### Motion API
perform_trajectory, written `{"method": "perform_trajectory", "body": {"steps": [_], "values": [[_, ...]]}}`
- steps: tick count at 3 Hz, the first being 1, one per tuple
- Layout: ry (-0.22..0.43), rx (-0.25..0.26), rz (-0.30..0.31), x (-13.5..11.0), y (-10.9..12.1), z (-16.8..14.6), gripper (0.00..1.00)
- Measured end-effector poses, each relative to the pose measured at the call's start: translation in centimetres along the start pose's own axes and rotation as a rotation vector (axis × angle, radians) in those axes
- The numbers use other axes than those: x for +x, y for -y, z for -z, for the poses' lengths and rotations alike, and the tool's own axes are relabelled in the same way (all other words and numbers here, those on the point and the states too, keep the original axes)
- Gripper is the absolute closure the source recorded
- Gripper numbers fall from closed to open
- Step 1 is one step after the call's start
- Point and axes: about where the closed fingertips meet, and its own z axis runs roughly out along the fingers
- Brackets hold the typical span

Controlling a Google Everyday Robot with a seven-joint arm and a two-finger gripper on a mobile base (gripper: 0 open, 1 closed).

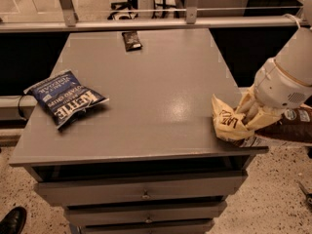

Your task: Move brown chip bag near rxbar chocolate

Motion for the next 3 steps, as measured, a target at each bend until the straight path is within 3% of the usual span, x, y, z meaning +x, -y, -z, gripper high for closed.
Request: {"method": "perform_trajectory", "body": {"steps": [3], "values": [[-0.002, 0.027, 0.014, -0.37, 0.65, 0.74, 1.0]]}}
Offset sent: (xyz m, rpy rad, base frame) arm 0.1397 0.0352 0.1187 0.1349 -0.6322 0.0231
